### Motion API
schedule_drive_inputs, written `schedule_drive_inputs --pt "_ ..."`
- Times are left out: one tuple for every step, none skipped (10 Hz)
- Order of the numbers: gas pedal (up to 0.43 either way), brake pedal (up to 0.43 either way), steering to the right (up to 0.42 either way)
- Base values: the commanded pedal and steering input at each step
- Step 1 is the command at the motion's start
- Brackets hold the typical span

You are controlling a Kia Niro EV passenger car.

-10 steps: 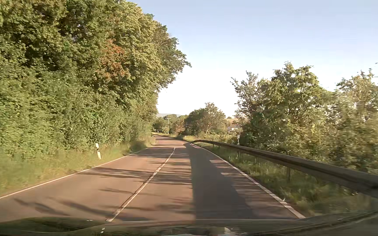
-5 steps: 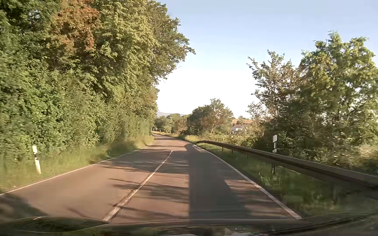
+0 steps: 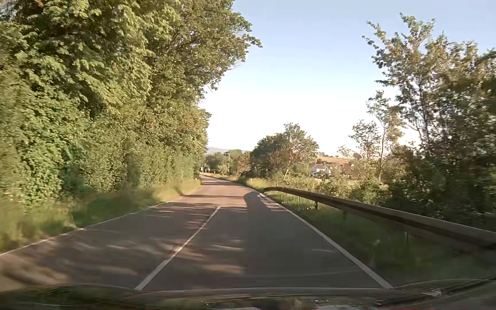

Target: Follow the waypoints while adhering to traffic rules and regulations

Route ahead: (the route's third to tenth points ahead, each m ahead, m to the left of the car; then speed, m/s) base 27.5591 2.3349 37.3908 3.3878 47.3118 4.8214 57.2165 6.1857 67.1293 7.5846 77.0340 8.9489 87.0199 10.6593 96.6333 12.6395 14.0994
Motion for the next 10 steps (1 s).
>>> schedule_drive_inputs --pt "0.150 0.000 -0.012" --pt "0.150 0.000 -0.012" --pt "0.150 0.000 -0.012" --pt "0.138 0.000 -0.012" --pt "0.138 0.000 -0.012" --pt "0.138 0.000 -0.012" --pt "0.138 0.000 -0.012" --pt "0.138 0.000 -0.012" --pt "0.138 0.000 -0.013" --pt "0.118 0.000 -0.013"
